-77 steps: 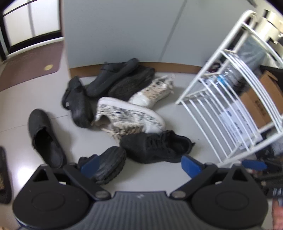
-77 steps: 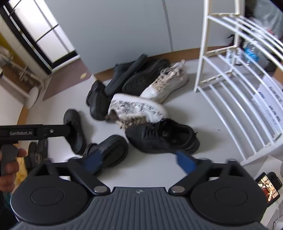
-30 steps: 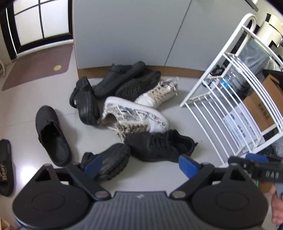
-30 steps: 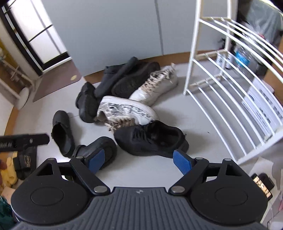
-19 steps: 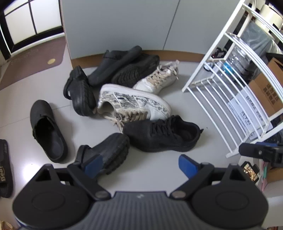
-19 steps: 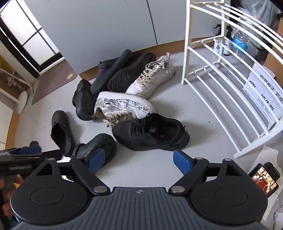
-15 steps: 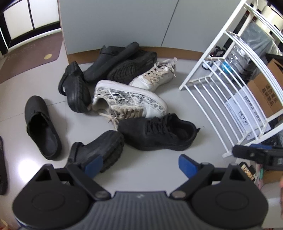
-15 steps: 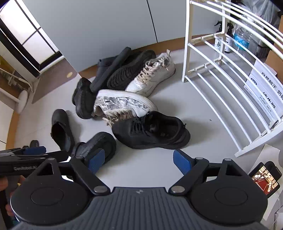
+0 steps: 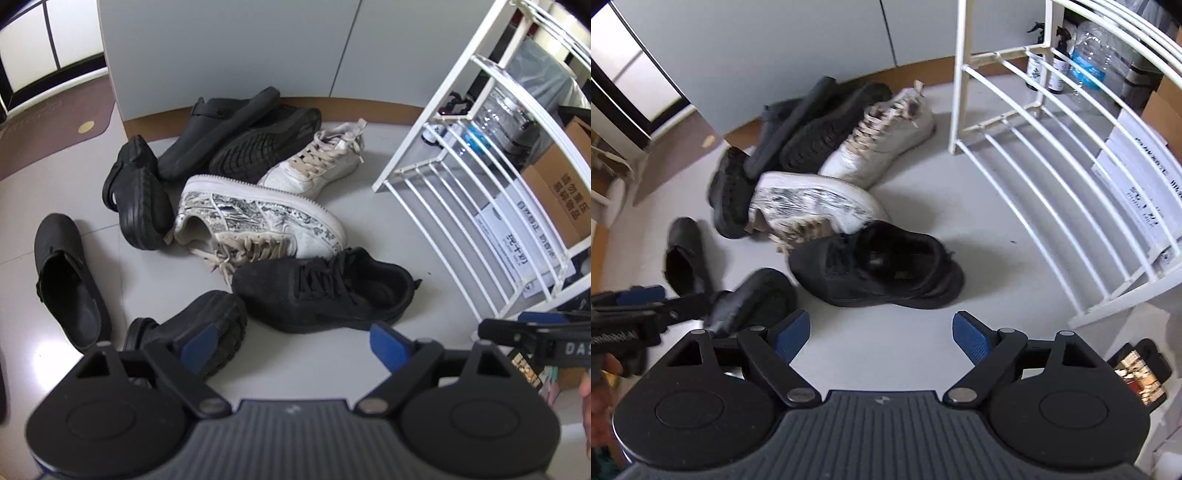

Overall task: Organize scattered shoes
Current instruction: 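Move the right tool toward the black sneaker beside the white sneakers, then close the left tool on the black sneaker's laces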

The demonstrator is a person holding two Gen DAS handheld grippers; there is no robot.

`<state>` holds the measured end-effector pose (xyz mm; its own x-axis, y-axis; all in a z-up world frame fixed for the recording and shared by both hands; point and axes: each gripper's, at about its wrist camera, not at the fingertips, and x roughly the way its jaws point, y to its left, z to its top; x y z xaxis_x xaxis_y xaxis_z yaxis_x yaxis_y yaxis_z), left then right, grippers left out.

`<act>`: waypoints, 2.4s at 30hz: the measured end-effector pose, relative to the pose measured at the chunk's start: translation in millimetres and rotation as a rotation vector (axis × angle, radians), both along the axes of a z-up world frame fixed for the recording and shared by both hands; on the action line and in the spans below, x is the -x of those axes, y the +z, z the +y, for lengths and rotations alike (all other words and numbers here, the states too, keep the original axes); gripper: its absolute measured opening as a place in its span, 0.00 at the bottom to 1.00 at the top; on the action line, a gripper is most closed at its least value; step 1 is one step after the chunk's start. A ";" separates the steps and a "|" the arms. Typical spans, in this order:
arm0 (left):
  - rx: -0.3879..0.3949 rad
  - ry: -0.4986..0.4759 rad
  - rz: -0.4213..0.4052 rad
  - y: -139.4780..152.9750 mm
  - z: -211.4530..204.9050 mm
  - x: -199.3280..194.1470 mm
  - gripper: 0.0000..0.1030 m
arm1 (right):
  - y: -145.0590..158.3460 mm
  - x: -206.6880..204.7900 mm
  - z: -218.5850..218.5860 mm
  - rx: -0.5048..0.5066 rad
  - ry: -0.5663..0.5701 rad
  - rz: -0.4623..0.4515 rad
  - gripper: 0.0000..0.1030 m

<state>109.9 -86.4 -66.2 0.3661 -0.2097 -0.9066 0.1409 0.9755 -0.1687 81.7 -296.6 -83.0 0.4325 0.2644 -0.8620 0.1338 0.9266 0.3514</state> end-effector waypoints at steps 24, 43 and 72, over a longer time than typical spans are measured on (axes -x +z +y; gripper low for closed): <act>-0.046 -0.129 -0.060 -72.9 -14.9 -24.5 0.89 | -101.7 -3.9 -9.9 -0.061 -0.072 -0.103 0.86; 0.060 -0.215 -0.061 -110.3 6.5 -19.7 0.93 | -140.4 14.6 -28.2 -0.003 -0.101 -0.199 0.83; 0.147 -0.137 -0.025 -179.7 -80.7 -86.4 0.48 | -155.7 31.9 -25.0 -0.059 -0.144 -0.176 0.83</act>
